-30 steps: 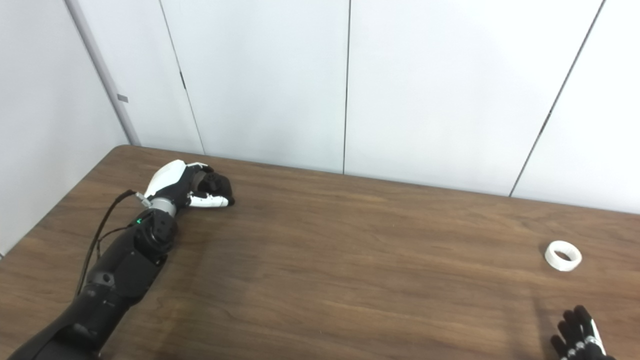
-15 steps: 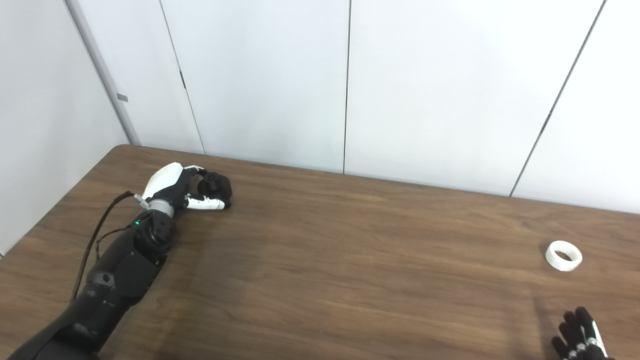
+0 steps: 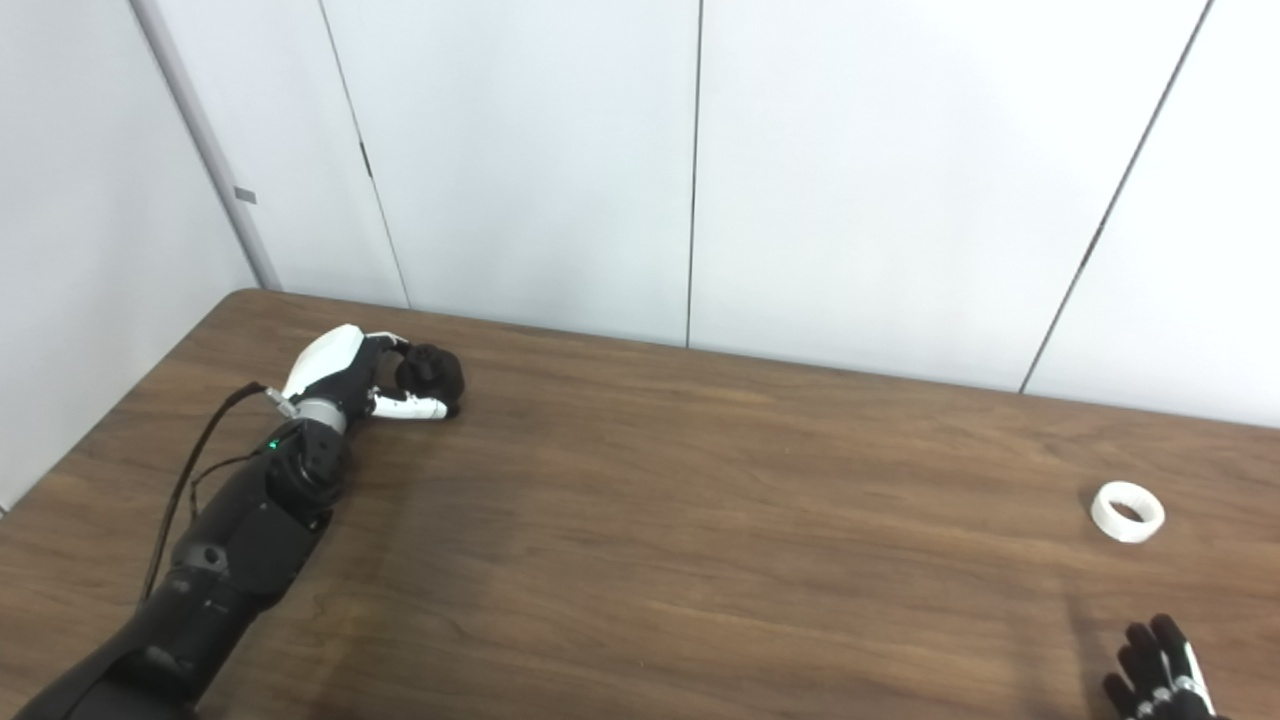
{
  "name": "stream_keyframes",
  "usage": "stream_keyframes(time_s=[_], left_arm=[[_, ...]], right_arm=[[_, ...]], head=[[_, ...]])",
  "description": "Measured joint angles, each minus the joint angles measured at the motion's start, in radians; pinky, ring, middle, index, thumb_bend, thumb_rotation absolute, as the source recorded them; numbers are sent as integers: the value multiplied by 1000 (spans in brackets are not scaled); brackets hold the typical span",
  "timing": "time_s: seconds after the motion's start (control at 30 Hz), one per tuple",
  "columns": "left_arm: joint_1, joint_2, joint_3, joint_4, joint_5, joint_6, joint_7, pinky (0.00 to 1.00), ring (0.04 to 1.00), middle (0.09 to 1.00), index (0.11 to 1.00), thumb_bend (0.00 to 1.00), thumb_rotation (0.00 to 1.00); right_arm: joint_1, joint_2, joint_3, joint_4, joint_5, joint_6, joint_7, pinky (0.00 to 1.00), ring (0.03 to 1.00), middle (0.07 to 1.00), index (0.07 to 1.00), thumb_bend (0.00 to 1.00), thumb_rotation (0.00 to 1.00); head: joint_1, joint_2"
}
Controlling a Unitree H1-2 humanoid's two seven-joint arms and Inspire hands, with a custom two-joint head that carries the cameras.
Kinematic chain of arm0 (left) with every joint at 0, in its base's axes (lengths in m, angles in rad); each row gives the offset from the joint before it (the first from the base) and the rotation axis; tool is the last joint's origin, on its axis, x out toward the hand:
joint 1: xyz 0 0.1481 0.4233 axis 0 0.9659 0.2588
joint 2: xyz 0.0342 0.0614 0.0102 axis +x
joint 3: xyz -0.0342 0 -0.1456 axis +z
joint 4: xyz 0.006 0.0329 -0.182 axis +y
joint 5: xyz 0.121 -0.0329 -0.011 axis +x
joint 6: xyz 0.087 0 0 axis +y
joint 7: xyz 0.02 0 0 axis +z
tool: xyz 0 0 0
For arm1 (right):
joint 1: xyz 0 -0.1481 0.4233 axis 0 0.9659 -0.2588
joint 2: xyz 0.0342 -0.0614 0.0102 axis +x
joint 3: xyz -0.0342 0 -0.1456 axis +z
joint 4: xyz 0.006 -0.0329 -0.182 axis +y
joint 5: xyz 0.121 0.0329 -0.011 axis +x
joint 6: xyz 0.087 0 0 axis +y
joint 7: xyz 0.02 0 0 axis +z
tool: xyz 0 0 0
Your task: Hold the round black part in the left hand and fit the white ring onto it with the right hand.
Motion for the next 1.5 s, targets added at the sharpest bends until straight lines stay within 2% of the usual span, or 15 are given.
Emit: stream_keyframes(time_s=[1.07,1.5], left_arm=[[-24,0,-13,36,0,-7,37,999,962,894,711,812,275],[-30,-1,-12,59,-2,-43,44,996,959,888,673,773,230]], right_arm=[[-1,0,-2,1,-2,-2,0,1000,999,986,1000,561,1000],[0,0,-2,2,-1,-3,2,1000,1000,986,1000,557,1000]], head=[[-5,-12],[-6,-17]])
